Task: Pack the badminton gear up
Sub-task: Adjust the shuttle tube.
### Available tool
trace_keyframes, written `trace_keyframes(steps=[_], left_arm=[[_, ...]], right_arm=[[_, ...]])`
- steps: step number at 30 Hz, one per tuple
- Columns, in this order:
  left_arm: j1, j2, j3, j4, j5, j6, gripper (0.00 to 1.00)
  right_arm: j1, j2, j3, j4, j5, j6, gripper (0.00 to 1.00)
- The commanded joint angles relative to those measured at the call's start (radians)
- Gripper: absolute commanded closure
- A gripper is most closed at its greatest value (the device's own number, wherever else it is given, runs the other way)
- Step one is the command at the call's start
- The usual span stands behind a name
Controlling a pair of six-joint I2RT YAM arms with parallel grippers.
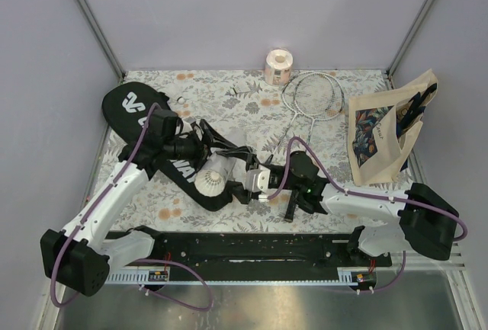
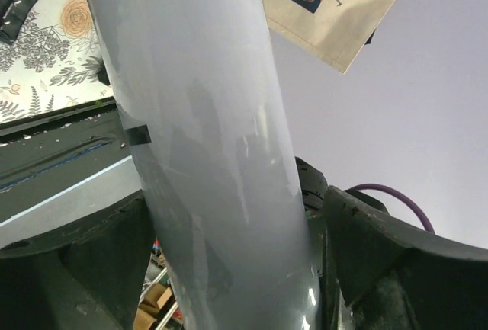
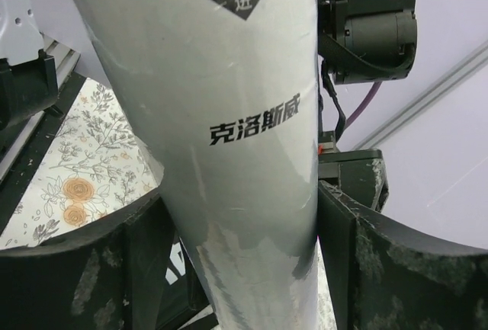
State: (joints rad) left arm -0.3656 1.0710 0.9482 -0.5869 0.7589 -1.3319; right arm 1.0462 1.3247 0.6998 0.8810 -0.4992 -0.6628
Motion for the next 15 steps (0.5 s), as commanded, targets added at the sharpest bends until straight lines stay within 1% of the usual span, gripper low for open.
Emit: trace_keyframes(steps=[1, 4, 7, 9, 11, 13, 15], left_arm=[[0.011, 0.03, 0.07, 0.059, -0.035, 0.085, 0.09], [0.027, 0.069, 0.115, 0.032, -0.059, 0.118, 0.07], [0.034, 0.11, 0.197, -0.037, -0.114, 0.174, 0.07], [0.037, 0.138, 0.245, -0.082, -0.243, 0.238, 0.07], [0.039, 0.168, 0.306, -0.19, -0.363, 0.305, 0.07], [0.042, 0.201, 0.343, -0.214, -0.409, 0.378, 0.07], [0.043, 0.228, 0.374, -0.226, -0.487, 0.456, 0.08]], right_arm=[[-0.003, -0.061, -0.032, 0.111, 0.109, 0.074, 0.4], [-0.018, -0.1, -0.066, 0.111, 0.174, 0.141, 0.42], [-0.044, -0.131, -0.091, 0.11, 0.208, 0.198, 0.43], [-0.054, -0.168, -0.098, 0.105, 0.235, 0.253, 0.44], [-0.058, -0.203, -0.097, 0.089, 0.275, 0.301, 0.46], [-0.06, -0.229, -0.083, 0.061, 0.351, 0.337, 0.5], [-0.06, -0.252, -0.069, 0.033, 0.437, 0.386, 0.52]])
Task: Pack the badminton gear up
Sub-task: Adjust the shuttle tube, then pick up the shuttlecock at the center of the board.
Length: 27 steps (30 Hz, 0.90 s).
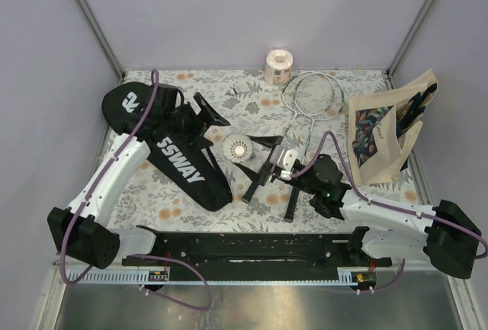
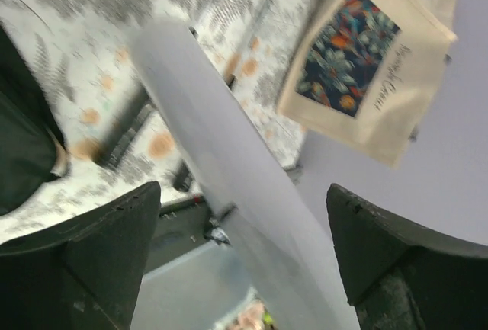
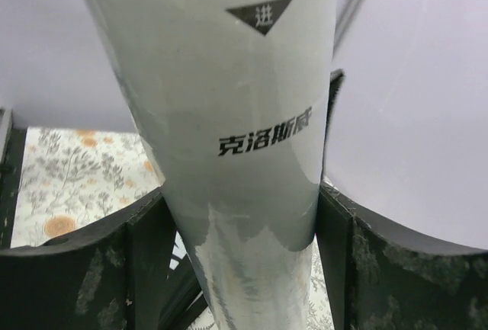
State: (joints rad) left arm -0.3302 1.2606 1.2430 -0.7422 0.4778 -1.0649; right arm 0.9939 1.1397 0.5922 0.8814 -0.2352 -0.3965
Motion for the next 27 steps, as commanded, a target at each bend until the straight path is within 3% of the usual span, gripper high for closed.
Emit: trace_keyframes(steps=[1, 5, 7, 10, 16, 18, 23, 27], left_arm=[[0.007, 0.054, 0.093, -0.074, -0.266, 0.235, 0.09], [0.013, 0.141, 0.209, -0.065, -0.567, 0.541, 0.1], [0.035, 0.222, 0.268, -0.057, -0.689, 0.618, 0.1], [0.089, 0.325, 0.332, 0.02, -0.712, 0.686, 0.11], [0.21, 0.646, 0.597, 0.021, -0.774, 0.75, 0.16], [0.25, 0.732, 0.682, 0.041, -0.747, 0.81, 0.16], [0.359, 0.922, 0.893, 0.067, -0.448, 0.852, 0.16], [0.401, 1.005, 0.923, 0.167, -0.325, 0.858, 0.16]], right_arm=[[-0.008, -0.08, 0.047, 0.019, 0.219, 0.136, 0.52], [-0.011, -0.13, 0.113, -0.181, 0.356, 0.188, 0.53], [-0.014, -0.156, 0.138, -0.273, 0.391, 0.218, 0.52], [-0.018, -0.207, 0.161, -0.408, 0.436, 0.251, 0.52], [-0.029, -0.308, 0.176, -0.573, 0.49, 0.229, 0.52], [-0.035, -0.333, 0.193, -0.623, 0.485, 0.226, 0.53], [-0.038, -0.365, 0.254, -0.743, 0.459, 0.226, 0.53], [-0.037, -0.389, 0.285, -0.786, 0.448, 0.226, 0.53]])
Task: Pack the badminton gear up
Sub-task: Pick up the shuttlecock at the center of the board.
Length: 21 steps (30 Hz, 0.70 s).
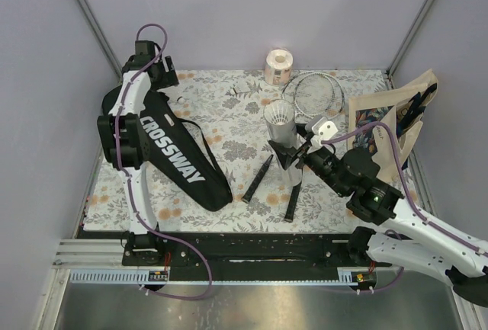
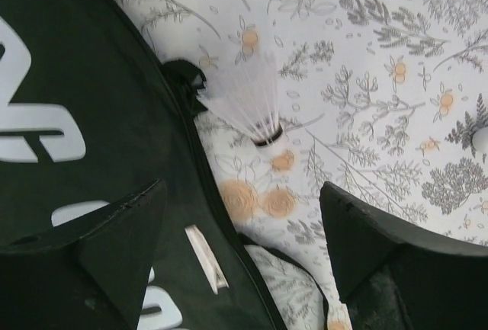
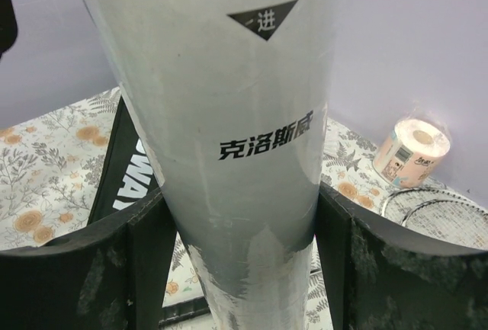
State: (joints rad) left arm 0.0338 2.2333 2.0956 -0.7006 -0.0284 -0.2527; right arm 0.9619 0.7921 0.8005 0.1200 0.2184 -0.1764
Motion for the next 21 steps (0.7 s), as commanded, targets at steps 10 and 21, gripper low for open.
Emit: trace_keyframes(steps=[10, 21], left_arm=[[0.081, 0.19, 0.142, 0.311, 0.366, -0.006, 0.18], [0.089, 0.189, 0.052, 0.374, 0.482, -0.063, 0.32]], right_arm=[[-0.006, -0.062, 0.106, -0.037, -0.013, 0.012, 0.54], [-0.006, -0.062, 0.129, -0.068, 0.001, 0.002, 0.55]])
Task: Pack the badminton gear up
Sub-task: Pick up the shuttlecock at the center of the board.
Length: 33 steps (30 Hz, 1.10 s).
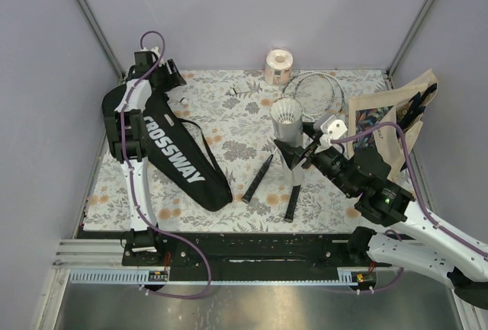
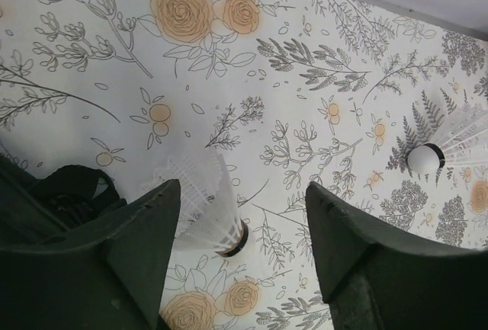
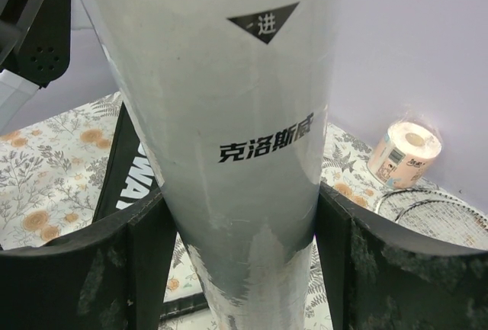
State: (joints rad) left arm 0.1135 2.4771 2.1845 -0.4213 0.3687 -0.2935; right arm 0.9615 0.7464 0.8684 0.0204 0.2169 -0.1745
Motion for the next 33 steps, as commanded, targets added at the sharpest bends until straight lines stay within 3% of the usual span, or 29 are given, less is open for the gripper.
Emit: trace_keyframes(steps=[1, 7, 12, 16, 21, 25, 30, 33], left_arm=[[0.009, -0.072, -0.057, 0.099, 0.098, -0.027, 0.35], [0.009, -0.162, -0.166, 0.116, 0.147, -0.035, 0.78], [0.008, -0.224, -0.196, 0.064, 0.165, -0.048, 1.0], [0.005, -0.303, -0.238, 0.064, 0.2, -0.111, 1.0], [0.0, -0.46, -0.276, -0.052, 0.202, -0.165, 1.0], [-0.014, -0.645, -0.373, -0.044, 0.323, -0.26, 1.0], [-0.106, -0.887, -0.486, -0.106, 0.326, -0.201, 1.0], [-0.214, -1.004, -0.563, -0.106, 0.352, -0.179, 1.0]], right_arm=[[-0.006, -0.021, 0.064, 0.024, 0.002, 0.001, 0.55], [-0.006, -0.059, 0.078, -0.016, -0.014, 0.018, 0.55], [-0.006, -0.07, 0.063, -0.072, 0.01, -0.003, 0.56], [-0.006, -0.016, 0.087, -0.157, 0.03, -0.055, 0.55], [-0.006, 0.054, 0.144, -0.272, 0.019, -0.118, 0.55], [-0.006, 0.119, 0.199, -0.396, 0.032, -0.154, 0.55], [-0.006, 0.163, 0.238, -0.514, 0.004, -0.125, 0.55], [-0.006, 0.189, 0.27, -0.583, -0.036, -0.062, 0.55]])
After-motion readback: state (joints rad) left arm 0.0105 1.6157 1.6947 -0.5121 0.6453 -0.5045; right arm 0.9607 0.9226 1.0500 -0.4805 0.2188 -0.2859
